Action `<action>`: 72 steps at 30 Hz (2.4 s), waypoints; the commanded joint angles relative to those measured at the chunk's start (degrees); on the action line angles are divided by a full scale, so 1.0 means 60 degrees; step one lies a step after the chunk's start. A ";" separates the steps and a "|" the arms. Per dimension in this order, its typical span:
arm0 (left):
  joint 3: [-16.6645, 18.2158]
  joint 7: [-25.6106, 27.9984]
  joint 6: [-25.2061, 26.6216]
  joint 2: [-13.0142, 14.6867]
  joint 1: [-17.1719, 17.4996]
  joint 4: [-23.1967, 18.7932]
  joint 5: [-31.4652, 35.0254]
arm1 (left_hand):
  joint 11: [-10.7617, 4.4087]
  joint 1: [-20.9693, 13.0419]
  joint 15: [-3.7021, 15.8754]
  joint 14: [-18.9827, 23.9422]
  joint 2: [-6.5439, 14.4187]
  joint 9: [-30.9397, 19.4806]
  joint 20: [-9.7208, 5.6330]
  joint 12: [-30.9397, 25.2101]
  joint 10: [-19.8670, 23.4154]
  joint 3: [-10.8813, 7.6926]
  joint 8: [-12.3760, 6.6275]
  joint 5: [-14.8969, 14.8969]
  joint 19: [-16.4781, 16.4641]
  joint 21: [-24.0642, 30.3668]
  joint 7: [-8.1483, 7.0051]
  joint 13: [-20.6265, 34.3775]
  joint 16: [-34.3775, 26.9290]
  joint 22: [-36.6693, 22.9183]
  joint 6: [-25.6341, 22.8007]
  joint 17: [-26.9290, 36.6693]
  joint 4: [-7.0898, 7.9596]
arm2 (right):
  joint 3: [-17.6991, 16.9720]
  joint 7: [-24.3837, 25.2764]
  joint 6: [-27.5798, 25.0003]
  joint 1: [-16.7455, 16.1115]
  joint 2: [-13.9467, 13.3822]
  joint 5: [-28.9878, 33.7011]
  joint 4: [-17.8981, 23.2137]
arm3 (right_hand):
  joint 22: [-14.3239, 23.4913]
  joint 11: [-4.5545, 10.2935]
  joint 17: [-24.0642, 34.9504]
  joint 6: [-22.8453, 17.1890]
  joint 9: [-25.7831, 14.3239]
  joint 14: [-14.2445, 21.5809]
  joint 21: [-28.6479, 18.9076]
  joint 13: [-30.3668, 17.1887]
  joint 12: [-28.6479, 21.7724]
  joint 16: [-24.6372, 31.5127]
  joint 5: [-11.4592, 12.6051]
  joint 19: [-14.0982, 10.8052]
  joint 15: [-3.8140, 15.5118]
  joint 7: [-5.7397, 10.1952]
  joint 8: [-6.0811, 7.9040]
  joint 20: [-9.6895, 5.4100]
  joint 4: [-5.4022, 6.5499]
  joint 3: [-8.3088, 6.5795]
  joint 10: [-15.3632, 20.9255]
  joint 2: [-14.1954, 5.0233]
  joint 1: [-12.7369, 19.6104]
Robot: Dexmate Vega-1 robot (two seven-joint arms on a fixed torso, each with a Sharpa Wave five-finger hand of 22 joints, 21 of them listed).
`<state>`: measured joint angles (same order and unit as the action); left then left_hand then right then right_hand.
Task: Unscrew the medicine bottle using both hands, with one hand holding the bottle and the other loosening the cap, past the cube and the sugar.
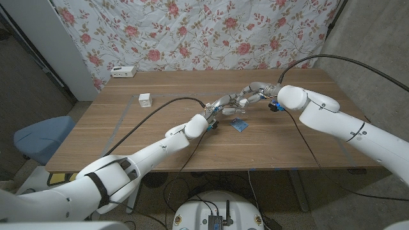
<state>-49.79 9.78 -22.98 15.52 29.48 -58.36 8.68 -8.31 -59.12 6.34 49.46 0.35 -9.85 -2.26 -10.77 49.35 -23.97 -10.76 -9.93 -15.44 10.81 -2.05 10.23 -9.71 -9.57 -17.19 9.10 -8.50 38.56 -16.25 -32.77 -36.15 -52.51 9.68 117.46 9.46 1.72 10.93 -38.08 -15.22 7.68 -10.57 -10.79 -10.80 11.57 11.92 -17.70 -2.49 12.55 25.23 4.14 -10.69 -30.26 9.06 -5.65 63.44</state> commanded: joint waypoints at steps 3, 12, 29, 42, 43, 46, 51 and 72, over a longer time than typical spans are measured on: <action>-0.0020 -0.0002 -0.0124 -0.0047 -0.0066 0.0159 -0.0022 | -0.0112 -0.0013 0.0937 0.0130 0.0058 -0.0034 -0.1254 -0.0054 0.0244 -0.0079 0.0022 -0.0048 -0.0082 -0.0017 -0.0033 0.0050 -0.0020 0.0003 -0.0052 0.0012 0.0038 | 0.0063 -0.0231 0.0137 0.0194 -0.0091 -0.0456 -0.0110 | 0.0024 -0.0201 -0.0010 0.0401 0.0112 -0.0151 0.0003 -0.0025 0.0027 -0.0062 -0.0011 0.0077 -0.0156 -0.0015 -0.0304 0.0123 0.0116 0.0238 -0.0134 0.0291 -0.0076; -0.0030 0.0009 -0.0157 -0.0075 -0.0108 0.0239 -0.0018 | -0.0114 -0.0005 0.0949 0.0128 0.0047 -0.0034 -0.1258 -0.0051 0.0242 -0.0109 0.0021 -0.0048 -0.0089 -0.0016 -0.0031 0.0051 -0.0014 0.0003 -0.0057 0.0010 0.0025 | 0.0096 -0.0362 0.0185 0.0313 -0.0134 -0.0635 -0.0165 | 0.0027 -0.0354 -0.0018 0.0977 0.0248 -0.0306 0.0004 -0.0030 0.0051 -0.0084 -0.0073 0.0192 -0.0391 -0.0159 -0.0734 0.0271 0.0200 0.0532 -0.0410 0.0561 -0.0306; -0.0057 0.0009 -0.0171 -0.0097 -0.0147 0.0284 0.0000 | -0.0118 0.0018 0.0947 0.0133 0.0037 -0.0034 -0.1249 -0.0047 0.0235 -0.0169 0.0024 -0.0048 -0.0095 -0.0016 -0.0047 0.0052 -0.0014 0.0003 -0.0053 0.0011 0.0013 | 0.0125 -0.0458 0.0062 0.0411 -0.0249 -0.0770 -0.0089 | 0.0032 -0.0607 -0.0006 0.1758 0.0355 -0.0572 -0.0004 -0.0040 0.0042 -0.0104 -0.0203 0.0339 -0.0657 -0.0570 -0.1256 0.0523 0.0379 0.0980 -0.0805 0.0987 -0.0909; -0.0074 0.0025 -0.0164 -0.0072 -0.0123 0.0214 0.0041 | -0.0119 0.0039 0.0947 0.0137 0.0017 -0.0034 -0.1247 -0.0043 0.0226 -0.0206 0.0048 -0.0045 -0.0097 -0.0017 -0.0153 0.0053 -0.0014 0.0003 0.0022 0.0011 0.0004 | 0.0208 -0.0209 -0.0565 0.0349 -0.0336 -0.0465 0.0306 | 0.0036 -0.0690 0.0024 0.1991 0.0361 -0.0639 -0.0019 -0.0047 0.0012 -0.0073 -0.0306 0.0371 -0.0751 -0.0909 -0.1423 0.0573 0.0604 0.1296 -0.0914 0.1150 -0.1562; -0.0074 0.0020 -0.0157 -0.0064 -0.0117 0.0195 0.0043 | -0.0122 0.0040 0.0948 0.0135 0.0015 -0.0034 -0.1245 -0.0042 0.0226 -0.0210 0.0051 -0.0045 -0.0097 -0.0017 -0.0169 0.0053 -0.0013 0.0003 0.0031 0.0011 0.0003 | 0.0227 -0.0191 -0.0648 0.0350 -0.0338 -0.0428 0.0346 | 0.0036 -0.0705 0.0026 0.1996 0.0360 -0.0645 -0.0021 -0.0047 0.0007 -0.0072 -0.0311 0.0370 -0.0760 -0.0925 -0.1430 0.0577 0.0626 0.1324 -0.0915 0.1162 -0.1625; -0.0066 0.0039 -0.0134 -0.0042 -0.0087 0.0130 0.0057 | -0.0120 0.0046 0.0950 0.0132 0.0009 -0.0034 -0.1242 -0.0050 0.0245 -0.0219 0.0048 -0.0044 -0.0095 -0.0018 -0.0175 0.0054 -0.0012 0.0003 0.0032 0.0011 0.0001 | 0.0285 -0.0126 -0.0876 0.0354 -0.0338 -0.0315 0.0459 | 0.0038 -0.0731 0.0034 0.1960 0.0356 -0.0650 -0.0024 -0.0049 -0.0008 -0.0062 -0.0322 0.0371 -0.0772 -0.0982 -0.1427 0.0589 0.0689 0.1383 -0.0903 0.1161 -0.1776; -0.0059 0.0030 -0.0100 -0.0005 -0.0049 0.0042 0.0066 | -0.0121 0.0053 0.0952 0.0138 0.0013 -0.0035 -0.1239 -0.0047 0.0239 -0.0236 0.0044 -0.0045 -0.0091 -0.0020 -0.0172 0.0054 -0.0015 0.0003 0.0033 0.0012 0.0002 | 0.0356 -0.0121 -0.1059 0.0390 -0.0358 -0.0233 0.0566 | 0.0042 -0.0797 0.0054 0.2068 0.0343 -0.0653 -0.0037 -0.0054 -0.0034 -0.0034 -0.0331 0.0368 -0.0807 -0.1259 -0.1510 0.0593 0.0898 0.1622 -0.0903 0.1224 -0.2340; -0.0040 0.0063 -0.0061 0.0020 0.0035 -0.0089 0.0101 | -0.0111 0.0072 0.0953 0.0153 -0.0016 -0.0036 -0.1258 -0.0051 0.0253 -0.0283 0.0031 -0.0041 -0.0085 -0.0022 -0.0186 0.0056 -0.0024 0.0002 0.0026 0.0017 -0.0012 | 0.1173 -0.0514 -0.2162 0.0927 -0.0390 0.0816 0.0915 | 0.0049 -0.0966 0.0076 0.1955 0.0284 -0.0702 -0.0037 -0.0060 -0.0044 -0.0020 -0.0317 0.0367 -0.1040 -0.1689 -0.1521 0.0746 0.1251 0.2086 -0.0956 0.1386 -0.3409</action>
<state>-50.11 10.11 -23.53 15.58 29.48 -58.60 9.16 -8.30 -58.83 6.64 49.77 0.00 -9.85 -2.26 -10.82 49.36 -25.18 -10.76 -9.78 -15.44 10.81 -2.66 10.26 -9.71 -9.57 -16.97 9.10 -8.68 43.18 -18.02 -43.18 -32.16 -54.69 11.70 122.15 9.46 -3.42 11.07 -26.31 -13.20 3.64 -10.57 -11.08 -10.82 11.20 10.15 -15.68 -8.23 2.94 16.27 8.23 -3.17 -18.09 3.34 2.53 43.55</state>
